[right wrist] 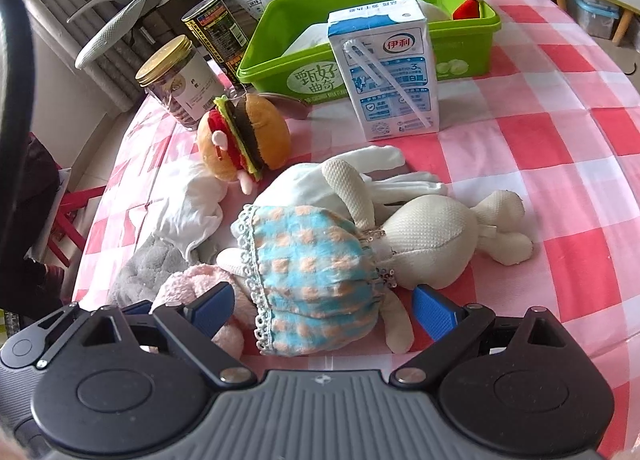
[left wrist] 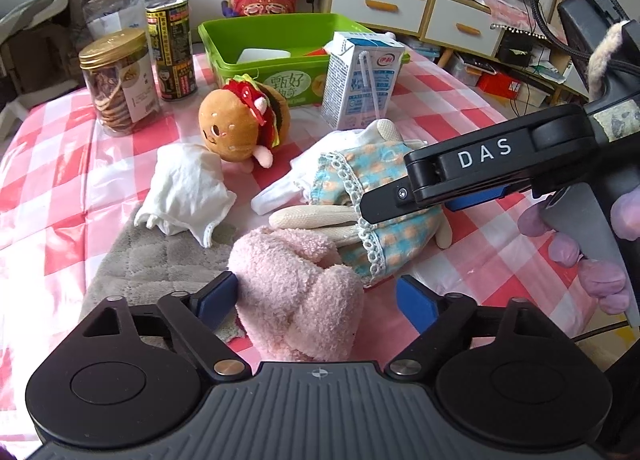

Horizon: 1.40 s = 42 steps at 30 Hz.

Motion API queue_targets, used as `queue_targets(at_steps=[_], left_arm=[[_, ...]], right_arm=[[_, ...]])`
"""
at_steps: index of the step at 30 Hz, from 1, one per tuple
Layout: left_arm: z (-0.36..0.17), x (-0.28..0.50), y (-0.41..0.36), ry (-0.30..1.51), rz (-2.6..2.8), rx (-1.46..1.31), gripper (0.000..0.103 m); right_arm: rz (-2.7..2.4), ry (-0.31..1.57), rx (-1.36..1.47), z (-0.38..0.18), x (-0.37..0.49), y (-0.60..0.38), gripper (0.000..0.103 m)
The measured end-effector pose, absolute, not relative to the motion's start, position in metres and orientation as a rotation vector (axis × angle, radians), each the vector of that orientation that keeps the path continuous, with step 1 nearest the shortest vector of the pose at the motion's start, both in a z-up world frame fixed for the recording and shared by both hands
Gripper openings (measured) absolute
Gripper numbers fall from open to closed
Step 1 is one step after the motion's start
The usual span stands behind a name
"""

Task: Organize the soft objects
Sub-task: 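Grasp the pink fuzzy toy with the left tool while the right tool grasps the bunny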

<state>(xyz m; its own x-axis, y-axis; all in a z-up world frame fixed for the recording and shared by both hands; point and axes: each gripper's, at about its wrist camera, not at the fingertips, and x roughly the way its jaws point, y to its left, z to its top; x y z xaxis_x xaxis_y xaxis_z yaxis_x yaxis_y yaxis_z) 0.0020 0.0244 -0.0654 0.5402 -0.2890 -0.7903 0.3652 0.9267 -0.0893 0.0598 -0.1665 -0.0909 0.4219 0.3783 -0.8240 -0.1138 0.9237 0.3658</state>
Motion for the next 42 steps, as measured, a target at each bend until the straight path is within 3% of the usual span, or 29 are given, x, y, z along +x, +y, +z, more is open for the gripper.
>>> queue_targets(at_steps=[7,10,26,42], left_arm=[[-0.066,0.003,0.026,0.924,-0.354,0.121,0.068],[-0.066,0.003,0.027,0.925,-0.351,0.123,0.067],[-0.065,0.005,0.030,0.935,-0.344,0.093,0.064],[-0.058,0.007,0.037,0.936,-0.335,0.029,0.062]], right_arm=[[0.295,1.106,0.311,-0.095,0.064,-0.169,0.071],[0.283,1.103,0.315,-0.095,0.065,-0.170,0.069],[0.255,1.113,0.270,-0.099,0.066,-0.166,0.024],[0.258,1.062,0.270,-0.088,0.063,-0.172,0.016]])
